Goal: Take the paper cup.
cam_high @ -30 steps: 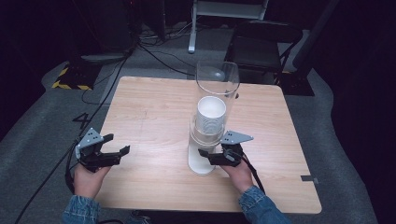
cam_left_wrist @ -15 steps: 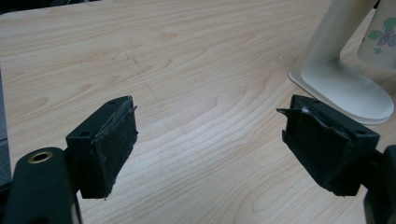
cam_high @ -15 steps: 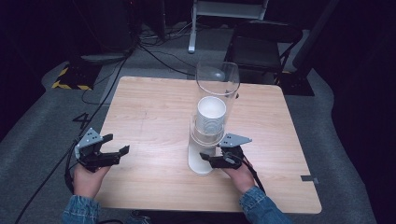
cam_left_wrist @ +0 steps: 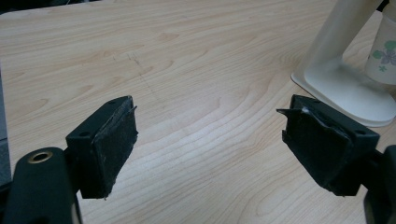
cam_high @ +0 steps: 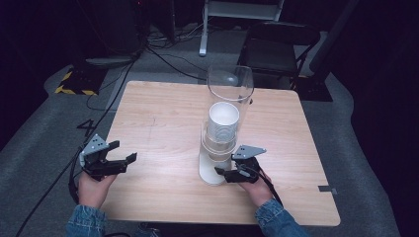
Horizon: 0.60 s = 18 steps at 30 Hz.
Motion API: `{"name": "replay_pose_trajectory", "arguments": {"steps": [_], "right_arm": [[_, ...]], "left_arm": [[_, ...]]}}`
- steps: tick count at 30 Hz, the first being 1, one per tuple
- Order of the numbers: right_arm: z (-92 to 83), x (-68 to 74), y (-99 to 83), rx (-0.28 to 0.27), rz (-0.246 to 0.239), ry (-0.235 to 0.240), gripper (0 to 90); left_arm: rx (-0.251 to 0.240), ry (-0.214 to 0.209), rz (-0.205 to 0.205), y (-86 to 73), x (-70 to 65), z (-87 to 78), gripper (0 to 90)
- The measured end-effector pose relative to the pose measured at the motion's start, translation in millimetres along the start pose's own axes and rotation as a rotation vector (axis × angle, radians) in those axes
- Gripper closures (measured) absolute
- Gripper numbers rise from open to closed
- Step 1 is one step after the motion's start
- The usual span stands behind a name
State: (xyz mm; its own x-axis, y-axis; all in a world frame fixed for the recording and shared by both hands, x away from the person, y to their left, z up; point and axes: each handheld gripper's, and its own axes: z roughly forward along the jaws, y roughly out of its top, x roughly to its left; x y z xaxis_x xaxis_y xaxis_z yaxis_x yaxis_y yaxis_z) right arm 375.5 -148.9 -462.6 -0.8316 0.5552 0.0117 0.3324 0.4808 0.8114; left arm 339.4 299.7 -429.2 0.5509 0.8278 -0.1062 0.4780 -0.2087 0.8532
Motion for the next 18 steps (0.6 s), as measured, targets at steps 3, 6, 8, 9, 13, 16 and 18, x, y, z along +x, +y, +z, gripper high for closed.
{"name": "replay_pose_trajectory", "arguments": {"steps": [3,6,8,9,13,16,18], "right_arm": [[-2.0,-0.4,-2.4,0.02,-0.008,-0.025,33.9],[-7.4,-3.9,-5.8,0.026,0.009,-0.035,33.9],[-13.0,-6.3,-7.2,0.019,0.015,-0.045,33.9],[-16.2,-7.6,-7.6,0.012,0.017,-0.051,33.9],[-26.9,-11.6,-9.2,0.006,0.019,-0.071,33.8],[-32.8,-13.7,-10.3,0.014,0.009,-0.069,33.9],[-39.8,-16.6,-12.1,0.019,0.011,-0.078,33.9]], "left_arm": [[-0.005,0.0,-0.006,0.9,0.8,2.0,17.3],[-0.012,-0.011,-0.012,2.8,0.9,4.2,17.3],[-0.014,-0.015,-0.012,4.2,0.7,6.4,17.3],[-0.015,-0.015,-0.01,4.9,0.6,7.8,17.3],[-0.013,-0.025,-0.005,7.4,0.0,12.6,17.3],[-0.014,-0.03,-0.006,8.3,0.3,15.4,17.3],[-0.014,-0.037,-0.009,8.6,0.4,16.9,17.3]]}}
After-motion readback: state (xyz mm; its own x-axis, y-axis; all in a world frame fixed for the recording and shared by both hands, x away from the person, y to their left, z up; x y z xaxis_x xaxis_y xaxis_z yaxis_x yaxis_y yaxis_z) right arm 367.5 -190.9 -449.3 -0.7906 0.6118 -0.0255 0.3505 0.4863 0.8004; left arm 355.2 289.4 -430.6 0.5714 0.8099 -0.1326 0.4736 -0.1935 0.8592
